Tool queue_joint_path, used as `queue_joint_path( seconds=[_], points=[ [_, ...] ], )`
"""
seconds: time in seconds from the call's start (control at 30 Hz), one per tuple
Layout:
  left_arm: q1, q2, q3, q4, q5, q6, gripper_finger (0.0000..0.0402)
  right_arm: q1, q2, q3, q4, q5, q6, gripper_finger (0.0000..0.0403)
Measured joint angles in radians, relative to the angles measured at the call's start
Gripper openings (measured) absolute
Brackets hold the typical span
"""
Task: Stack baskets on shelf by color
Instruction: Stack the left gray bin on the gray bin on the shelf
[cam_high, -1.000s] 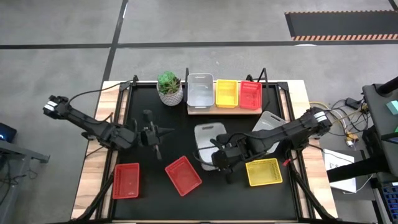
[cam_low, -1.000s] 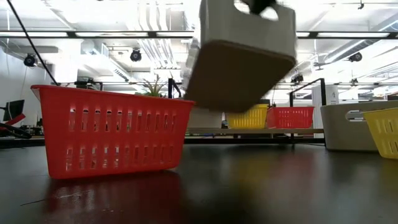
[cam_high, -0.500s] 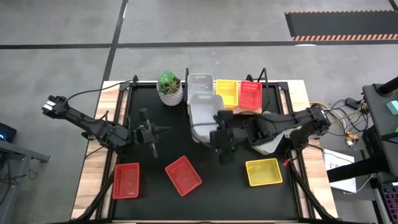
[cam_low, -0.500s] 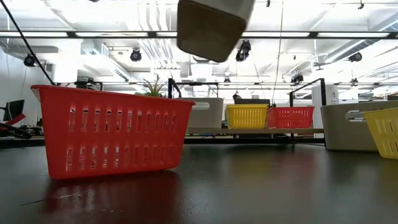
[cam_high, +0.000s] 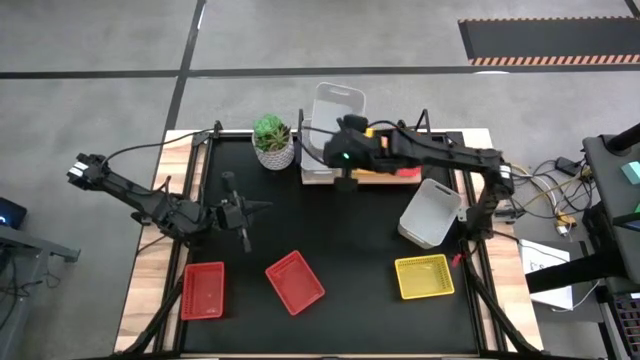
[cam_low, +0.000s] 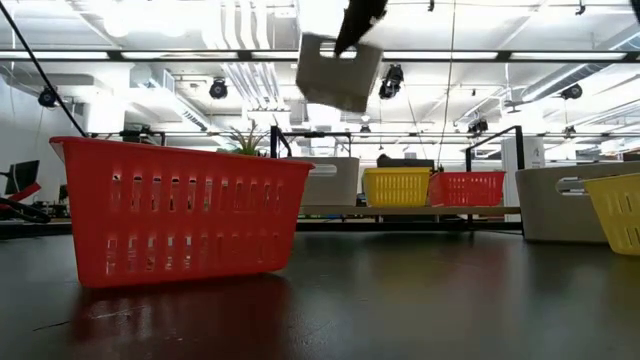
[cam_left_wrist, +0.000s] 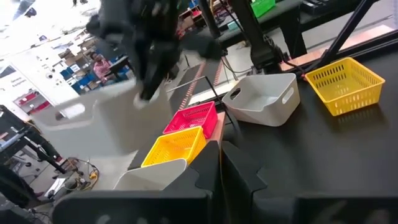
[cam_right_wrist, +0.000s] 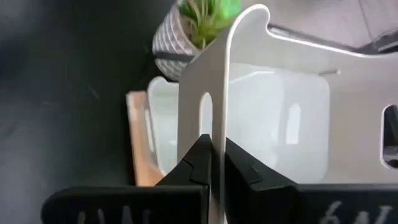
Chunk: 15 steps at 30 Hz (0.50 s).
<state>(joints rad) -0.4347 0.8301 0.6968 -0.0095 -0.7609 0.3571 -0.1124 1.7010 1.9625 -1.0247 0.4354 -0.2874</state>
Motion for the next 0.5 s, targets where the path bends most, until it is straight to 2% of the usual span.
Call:
queue_joint_path(
  seconds=[0.23, 0.5],
  points=[
    [0.001, -0.002, -0.010, 0.000, 0.000, 0.013, 0.0000, -0.093, 0.103, 0.011, 0.020, -0.126, -0.043, 0.0008],
    [0.001, -0.020, -0.033, 0.003, 0.000, 0.043, 0.0000, -0.098, 0.169, 0.012, 0.021, -0.155, -0.072, 0.0008]
  ],
)
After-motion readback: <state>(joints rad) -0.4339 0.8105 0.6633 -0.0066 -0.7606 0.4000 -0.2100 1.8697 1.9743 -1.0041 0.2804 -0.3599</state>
